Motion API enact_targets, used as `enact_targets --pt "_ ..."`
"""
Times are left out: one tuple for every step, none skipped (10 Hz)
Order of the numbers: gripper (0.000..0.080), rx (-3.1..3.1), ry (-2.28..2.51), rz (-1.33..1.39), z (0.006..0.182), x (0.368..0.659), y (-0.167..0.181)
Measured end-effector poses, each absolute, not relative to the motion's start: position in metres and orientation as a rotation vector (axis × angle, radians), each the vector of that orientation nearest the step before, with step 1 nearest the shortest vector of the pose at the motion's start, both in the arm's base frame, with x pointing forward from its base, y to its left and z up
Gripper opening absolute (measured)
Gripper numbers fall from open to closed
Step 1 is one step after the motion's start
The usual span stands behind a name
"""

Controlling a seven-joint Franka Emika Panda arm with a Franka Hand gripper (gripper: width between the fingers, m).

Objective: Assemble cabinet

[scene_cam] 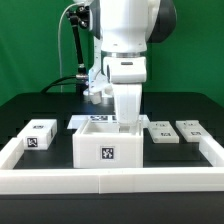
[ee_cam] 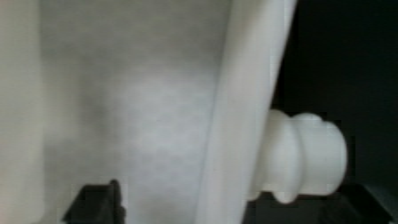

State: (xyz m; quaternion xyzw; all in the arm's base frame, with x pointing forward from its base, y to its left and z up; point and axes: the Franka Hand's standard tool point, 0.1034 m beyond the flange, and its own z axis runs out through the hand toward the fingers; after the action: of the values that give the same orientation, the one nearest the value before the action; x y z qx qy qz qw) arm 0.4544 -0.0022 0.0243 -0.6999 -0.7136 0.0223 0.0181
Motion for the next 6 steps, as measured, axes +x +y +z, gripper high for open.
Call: enact_targets --pt "0.037 -2.176 -2.214 0.07 0.024 0.4541 -0.002" --pt "0.037 -2.177 -2.212 0.071 0.0238 0.4538 -0.0026" --pt "0.0195 -2.177 -2.213 0.071 0.0236 0.4537 -0.003" --pt "0.0195 -2.173 -2.216 0.071 0.0236 0.4537 -0.002" --pt "0.006 -2.179 -2.216 0.065 0.0243 0.455 -0.0032" --pt "0.004 -2.182 -2.215 0.064 0.0242 0.4552 -0.0033"
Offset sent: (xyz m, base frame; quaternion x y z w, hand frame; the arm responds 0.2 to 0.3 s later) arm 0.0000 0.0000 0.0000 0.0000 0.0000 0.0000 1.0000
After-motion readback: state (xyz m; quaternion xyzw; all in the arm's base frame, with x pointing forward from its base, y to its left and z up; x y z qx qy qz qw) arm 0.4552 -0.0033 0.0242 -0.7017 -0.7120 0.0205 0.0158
